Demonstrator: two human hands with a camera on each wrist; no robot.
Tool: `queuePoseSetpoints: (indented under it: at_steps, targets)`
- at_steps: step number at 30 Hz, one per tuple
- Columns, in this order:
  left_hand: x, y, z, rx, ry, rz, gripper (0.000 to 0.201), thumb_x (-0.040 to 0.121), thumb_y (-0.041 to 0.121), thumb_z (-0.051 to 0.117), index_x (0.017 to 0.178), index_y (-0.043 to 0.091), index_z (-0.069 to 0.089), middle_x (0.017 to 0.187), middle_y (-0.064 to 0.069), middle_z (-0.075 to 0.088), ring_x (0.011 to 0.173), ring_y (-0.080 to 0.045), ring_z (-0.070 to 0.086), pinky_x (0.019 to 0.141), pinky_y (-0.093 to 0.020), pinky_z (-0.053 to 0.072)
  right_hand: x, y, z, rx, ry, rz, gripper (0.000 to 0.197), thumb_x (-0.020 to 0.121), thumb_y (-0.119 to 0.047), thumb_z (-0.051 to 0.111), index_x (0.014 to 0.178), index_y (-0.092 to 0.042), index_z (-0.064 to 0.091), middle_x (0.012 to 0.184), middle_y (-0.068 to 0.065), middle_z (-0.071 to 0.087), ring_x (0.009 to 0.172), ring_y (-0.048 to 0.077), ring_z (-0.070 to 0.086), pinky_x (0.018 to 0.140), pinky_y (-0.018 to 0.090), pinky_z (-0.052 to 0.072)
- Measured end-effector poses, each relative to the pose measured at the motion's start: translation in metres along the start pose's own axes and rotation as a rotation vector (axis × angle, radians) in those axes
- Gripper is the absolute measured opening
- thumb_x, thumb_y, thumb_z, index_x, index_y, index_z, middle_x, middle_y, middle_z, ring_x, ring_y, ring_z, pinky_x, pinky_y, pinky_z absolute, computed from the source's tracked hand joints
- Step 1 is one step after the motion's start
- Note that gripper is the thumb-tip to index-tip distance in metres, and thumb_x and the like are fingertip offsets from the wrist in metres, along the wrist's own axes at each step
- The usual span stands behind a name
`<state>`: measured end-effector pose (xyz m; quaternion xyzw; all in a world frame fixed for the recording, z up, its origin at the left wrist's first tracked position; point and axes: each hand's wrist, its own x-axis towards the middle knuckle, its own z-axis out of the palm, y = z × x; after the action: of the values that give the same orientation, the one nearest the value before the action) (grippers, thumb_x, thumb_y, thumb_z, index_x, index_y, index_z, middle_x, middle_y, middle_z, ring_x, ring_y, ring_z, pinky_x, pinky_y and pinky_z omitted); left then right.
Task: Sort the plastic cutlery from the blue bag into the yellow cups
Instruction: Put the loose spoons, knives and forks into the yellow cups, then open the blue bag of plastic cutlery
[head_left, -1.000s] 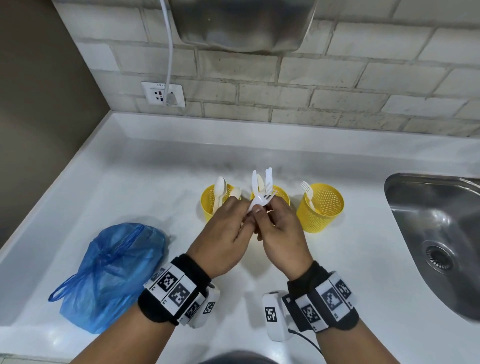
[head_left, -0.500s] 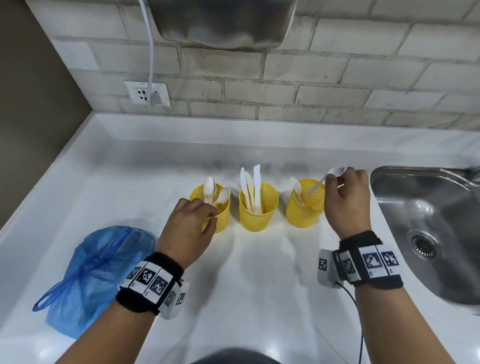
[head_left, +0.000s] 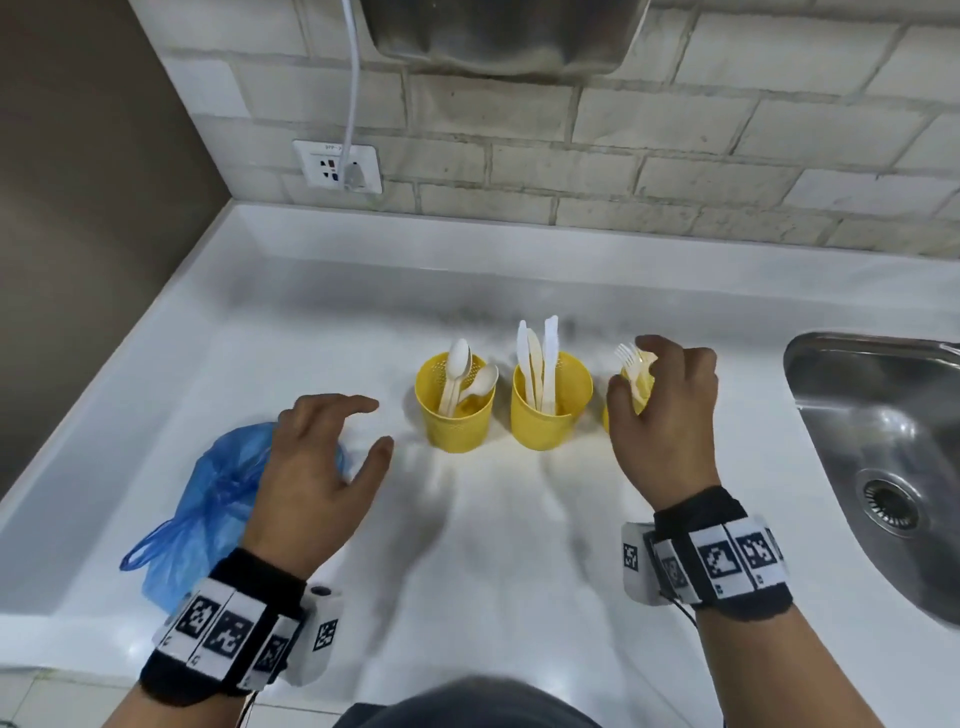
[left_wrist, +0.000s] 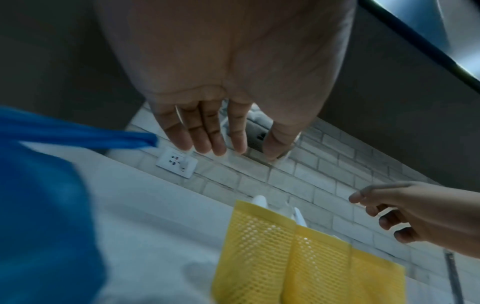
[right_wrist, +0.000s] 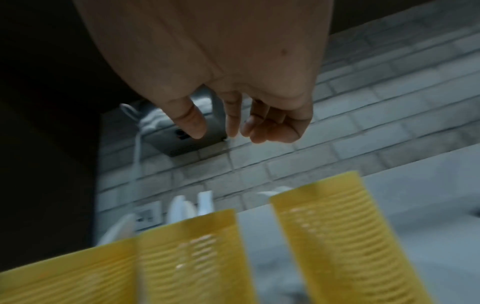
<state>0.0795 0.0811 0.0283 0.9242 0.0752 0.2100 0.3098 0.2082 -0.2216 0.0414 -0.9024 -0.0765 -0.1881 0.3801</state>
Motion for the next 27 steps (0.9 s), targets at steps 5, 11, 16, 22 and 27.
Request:
queuePoseSetpoints:
  at_steps: [5,11,16,22,27]
  targets:
    - [-0.053,-0.048,-0.046,0.155,0.103,-0.225,0.052,0.080,0.047,0.056,0.122,0.017,0.066,0.117,-0.009,0.064,0.111,-0.032,0.052,0.100,-0.034,0.035,-0.050,-0.058,0.043,0.234,-0.294,-0.187,0.035,0.091,-0.023,0.058,0.125,-0.015,0.058,0.118,0.003,0.044,0.101,0.018,0.053,0.090,0.040,0.052]
    - [-0.090,-0.072,-0.073,0.112,0.078,-0.623,0.100,0.062,0.066,0.064,0.145,0.014,0.047,0.131,-0.026,0.050,0.130,-0.042,0.039,0.113,-0.058,0.030,-0.107,-0.108,0.115,0.363,-0.794,-0.109,0.056,0.095,-0.023,0.064,0.145,-0.023,0.040,0.131,-0.004,0.039,0.109,0.010,0.052,0.088,0.021,0.046]
    - [-0.090,-0.086,-0.075,0.016,-0.030,-0.700,0.112,0.067,0.061,0.087,0.156,0.022,0.032,0.146,-0.020,0.041,0.137,-0.043,0.039,0.116,-0.058,0.032,-0.124,-0.139,0.166,0.264,-0.936,-0.125,0.087,0.089,-0.031,0.072,0.159,-0.023,0.021,0.155,0.011,0.025,0.144,0.033,0.031,0.120,0.040,0.031]
    - [-0.077,-0.108,-0.063,0.170,-0.220,-0.775,0.123,0.054,0.074,0.085,0.155,0.037,0.024,0.149,-0.008,0.043,0.134,-0.039,0.046,0.110,-0.055,0.039,-0.114,-0.160,0.196,0.097,-0.970,-0.305,0.097,0.081,-0.042,0.079,0.158,-0.019,0.024,0.167,0.017,0.015,0.151,0.038,0.019,0.122,0.048,0.028]
    - [-0.085,-0.113,-0.052,0.213,-0.247,-0.669,0.135,0.040,0.083,0.078,0.155,0.030,0.029,0.143,-0.010,0.044,0.132,-0.037,0.046,0.111,-0.053,0.039,-0.113,-0.153,0.193,0.065,-1.018,-0.303,0.091,0.081,-0.038,0.079,0.156,-0.022,0.032,0.162,0.011,0.023,0.143,0.037,0.033,0.116,0.049,0.036]
